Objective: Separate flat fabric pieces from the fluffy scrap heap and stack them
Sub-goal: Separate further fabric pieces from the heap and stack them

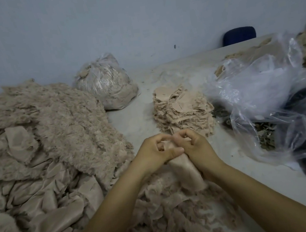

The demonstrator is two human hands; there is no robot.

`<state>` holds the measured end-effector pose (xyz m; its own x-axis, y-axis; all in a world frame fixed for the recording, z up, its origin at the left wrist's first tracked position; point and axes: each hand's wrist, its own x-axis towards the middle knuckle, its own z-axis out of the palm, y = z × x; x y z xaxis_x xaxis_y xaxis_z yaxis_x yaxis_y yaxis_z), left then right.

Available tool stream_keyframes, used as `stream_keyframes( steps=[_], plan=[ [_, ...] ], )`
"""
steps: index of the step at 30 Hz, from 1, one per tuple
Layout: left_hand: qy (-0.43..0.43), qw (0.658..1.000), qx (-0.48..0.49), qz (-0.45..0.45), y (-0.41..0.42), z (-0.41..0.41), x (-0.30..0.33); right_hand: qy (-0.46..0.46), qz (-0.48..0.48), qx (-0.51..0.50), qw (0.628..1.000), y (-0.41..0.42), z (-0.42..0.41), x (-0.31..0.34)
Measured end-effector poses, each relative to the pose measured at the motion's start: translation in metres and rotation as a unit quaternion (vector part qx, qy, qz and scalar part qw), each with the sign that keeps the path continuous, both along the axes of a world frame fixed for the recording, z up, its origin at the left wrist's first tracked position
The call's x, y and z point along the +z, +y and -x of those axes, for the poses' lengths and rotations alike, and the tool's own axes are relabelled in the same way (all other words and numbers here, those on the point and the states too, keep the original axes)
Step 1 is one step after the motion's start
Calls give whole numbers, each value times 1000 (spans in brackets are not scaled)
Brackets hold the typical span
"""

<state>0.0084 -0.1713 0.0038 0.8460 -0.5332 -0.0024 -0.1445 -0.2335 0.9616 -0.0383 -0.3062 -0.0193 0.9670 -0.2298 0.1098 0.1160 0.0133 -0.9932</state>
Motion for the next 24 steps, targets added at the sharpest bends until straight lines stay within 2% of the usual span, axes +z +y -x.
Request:
stream_keyframes(
  steps=[5,8,9,10,12,14,15,17,19,21,22,24],
  plan=[
    [78,973,154,153,-11,-9,-5,116,-118,97,981,-12,9,-4],
    [133,959,184,168,-14,-16,-6,98,-254,-6,962,-32,-3,-6],
    [137,961,182,158,-15,-17,-7,82,-270,-42,958,-38,-8,-5],
    [134,965,178,139,-15,-18,-10,71,-253,-75,962,-43,-12,-6],
    [114,976,167,76,-15,-20,-18,81,-129,-145,978,-50,-19,-15],
    [76,985,153,2,-9,-21,-24,127,66,-181,973,-55,-20,-25],
    [44,989,142,-20,-2,-22,-23,152,175,-186,955,-58,-19,-29],
    [-10,998,57,-39,23,-20,-13,122,324,-222,911,-60,-14,-31],
    [-36,985,-129,-107,56,-15,4,31,341,-245,907,-51,-4,-25],
    [-54,922,-310,-224,85,-6,13,-18,308,-189,932,-32,10,-22],
    [-69,884,-368,-282,97,-1,11,-25,302,-141,942,-19,19,-24],
    [-122,818,-409,-385,112,10,-7,-29,294,-44,954,6,36,-30]
  ],
)
